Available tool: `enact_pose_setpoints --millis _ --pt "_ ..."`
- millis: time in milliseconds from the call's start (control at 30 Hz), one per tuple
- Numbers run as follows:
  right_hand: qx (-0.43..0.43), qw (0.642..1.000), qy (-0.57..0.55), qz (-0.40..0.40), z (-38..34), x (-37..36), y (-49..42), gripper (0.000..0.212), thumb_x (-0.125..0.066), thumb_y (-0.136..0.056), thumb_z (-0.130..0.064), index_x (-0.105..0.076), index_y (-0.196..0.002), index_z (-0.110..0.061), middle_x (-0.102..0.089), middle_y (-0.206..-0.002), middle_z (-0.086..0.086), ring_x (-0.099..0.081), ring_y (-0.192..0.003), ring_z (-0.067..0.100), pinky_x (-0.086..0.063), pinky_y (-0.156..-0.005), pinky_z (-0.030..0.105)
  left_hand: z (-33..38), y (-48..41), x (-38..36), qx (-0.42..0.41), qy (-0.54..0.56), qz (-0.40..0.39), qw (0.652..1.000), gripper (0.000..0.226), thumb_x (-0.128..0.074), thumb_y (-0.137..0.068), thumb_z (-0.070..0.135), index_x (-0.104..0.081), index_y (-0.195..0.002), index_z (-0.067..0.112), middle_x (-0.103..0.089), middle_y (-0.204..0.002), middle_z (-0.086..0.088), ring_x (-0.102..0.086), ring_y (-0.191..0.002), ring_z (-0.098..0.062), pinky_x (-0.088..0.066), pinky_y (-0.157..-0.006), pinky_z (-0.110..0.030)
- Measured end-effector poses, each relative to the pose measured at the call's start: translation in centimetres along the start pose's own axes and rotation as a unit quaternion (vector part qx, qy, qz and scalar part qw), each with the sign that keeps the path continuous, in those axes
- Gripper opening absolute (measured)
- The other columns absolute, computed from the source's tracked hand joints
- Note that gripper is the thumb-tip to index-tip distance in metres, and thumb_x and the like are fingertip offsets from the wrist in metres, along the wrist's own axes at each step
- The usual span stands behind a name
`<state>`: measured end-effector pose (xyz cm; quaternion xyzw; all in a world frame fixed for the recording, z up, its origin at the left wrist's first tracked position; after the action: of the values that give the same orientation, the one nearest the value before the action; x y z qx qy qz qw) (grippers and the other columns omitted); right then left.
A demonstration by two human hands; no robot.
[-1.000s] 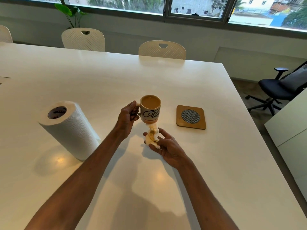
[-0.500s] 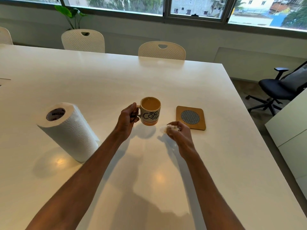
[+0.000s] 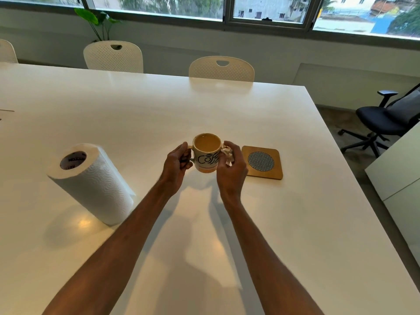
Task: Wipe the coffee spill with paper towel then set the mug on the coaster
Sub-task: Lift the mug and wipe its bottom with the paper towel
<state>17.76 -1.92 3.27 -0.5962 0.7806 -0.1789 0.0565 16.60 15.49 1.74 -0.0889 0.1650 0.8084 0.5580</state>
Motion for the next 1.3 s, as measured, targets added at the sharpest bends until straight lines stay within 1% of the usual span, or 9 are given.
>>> enact_pose_setpoints --millis 100,200,567,667,800,867,933,1067,1300 --pt "-0.002 1.000 -0.021 0.000 0.2 -0.2 1.3 0.033 -0.060 -0.107 -0.006 -0.066 -0.139 -0.013 -0.074 -0.131 -0.001 -0.068 -0.116 0.006 -0.055 -0.089 0.007 0.0 -0.2 -0.1 -0.001 0.005 0.004 1.000 0.038 -0.051 -0.114 0.029 -0.051 -0.077 0.020 -0.040 -0.062 0.009 -0.040 -0.054 -0.005 -0.039 -0.057 -0.020" --pt "-0.005 1.000 -0.019 0.005 0.6 -0.1 2.0 0.031 -0.059 -0.109 -0.006 -0.067 -0.137 -0.011 -0.074 -0.133 0.003 -0.069 -0.124 0.016 -0.060 -0.100 0.024 -0.1 -0.3 -0.1 0.003 0.015 0.000 1.000 0.037 -0.051 -0.113 0.029 -0.052 -0.077 0.021 -0.039 -0.063 0.009 -0.039 -0.054 -0.005 -0.038 -0.057 -0.020" --pt "-0.084 0.994 0.066 -0.037 3.9 1.6 3.7 0.026 -0.065 -0.101 -0.007 -0.072 -0.125 -0.012 -0.078 -0.116 0.004 -0.073 -0.103 0.020 -0.064 -0.094 0.047 -0.5 -0.6 -0.2 0.006 0.019 -0.010 1.000 0.037 -0.050 -0.114 0.027 -0.052 -0.077 0.019 -0.041 -0.062 0.009 -0.038 -0.055 -0.005 -0.035 -0.058 -0.022" --pt "-0.092 0.994 0.046 -0.033 4.0 2.6 2.0 0.037 -0.060 -0.100 0.001 -0.069 -0.133 -0.014 -0.075 -0.123 0.003 -0.070 -0.110 0.015 -0.062 -0.099 0.042 -0.9 -0.6 -0.2 0.007 0.015 -0.016 1.000 0.039 -0.049 -0.114 0.026 -0.051 -0.076 0.019 -0.041 -0.060 0.009 -0.038 -0.053 -0.005 -0.035 -0.057 -0.022" --pt "-0.059 0.990 0.029 -0.124 3.2 2.4 -0.5 0.052 -0.052 -0.101 0.007 -0.064 -0.146 -0.016 -0.071 -0.138 0.001 -0.070 -0.109 0.001 -0.060 -0.095 0.023 -1.6 -0.7 0.0 0.010 0.010 -0.020 1.000 0.039 -0.048 -0.114 0.026 -0.052 -0.076 0.019 -0.039 -0.062 0.009 -0.037 -0.054 -0.006 -0.033 -0.058 -0.023" --pt "-0.046 0.985 0.039 -0.161 3.2 2.2 -1.1 0.051 -0.052 -0.101 0.006 -0.067 -0.145 -0.016 -0.070 -0.141 0.002 -0.067 -0.103 -0.013 -0.057 -0.085 0.010 -1.9 -0.7 0.0 0.011 0.007 -0.024 1.000 0.039 -0.049 -0.114 0.026 -0.051 -0.076 0.019 -0.038 -0.062 0.009 -0.036 -0.054 -0.006 -0.032 -0.058 -0.024" --pt "-0.039 0.983 0.052 -0.172 3.3 2.0 -1.4 0.050 -0.052 -0.101 0.005 -0.069 -0.143 -0.016 -0.070 -0.143 0.003 -0.066 -0.100 -0.013 -0.051 -0.075 0.001 -2.2 -0.8 0.1 0.011 0.007 -0.026 1.000 0.038 -0.048 -0.114 0.026 -0.051 -0.076 0.019 -0.037 -0.063 0.009 -0.035 -0.055 -0.007 -0.032 -0.059 -0.024" --pt "-0.041 0.983 0.045 -0.174 3.5 1.6 -1.4 0.048 -0.052 -0.101 0.004 -0.069 -0.142 -0.014 -0.069 -0.144 0.006 -0.067 -0.117 0.009 -0.052 -0.076 0.001 -2.5 -1.0 0.5 0.010 0.003 -0.029 1.000 0.038 -0.047 -0.115 0.027 -0.051 -0.077 0.020 -0.036 -0.065 0.007 -0.034 -0.058 -0.008 -0.032 -0.062 -0.026" --pt "-0.046 0.981 0.035 -0.186 4.1 0.6 -1.5 0.048 -0.052 -0.101 0.000 -0.069 -0.142 -0.018 -0.070 -0.144 0.001 -0.068 -0.119 0.009 -0.056 -0.087 0.015 -2.9 -1.6 1.4 0.014 0.004 -0.022 1.000 0.039 -0.045 -0.115 0.025 -0.052 -0.077 0.019 -0.037 -0.066 0.006 -0.036 -0.058 -0.007 -0.034 -0.062 -0.025"
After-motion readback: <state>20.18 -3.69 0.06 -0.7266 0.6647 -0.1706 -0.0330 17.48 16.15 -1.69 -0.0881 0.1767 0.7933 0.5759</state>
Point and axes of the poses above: each hand's wrist, its own y-axis away from the middle knuckle, its own x-axis out of the back of the hand, z = x × y, the point moved 3 cm from there along -y, towards the middle knuckle
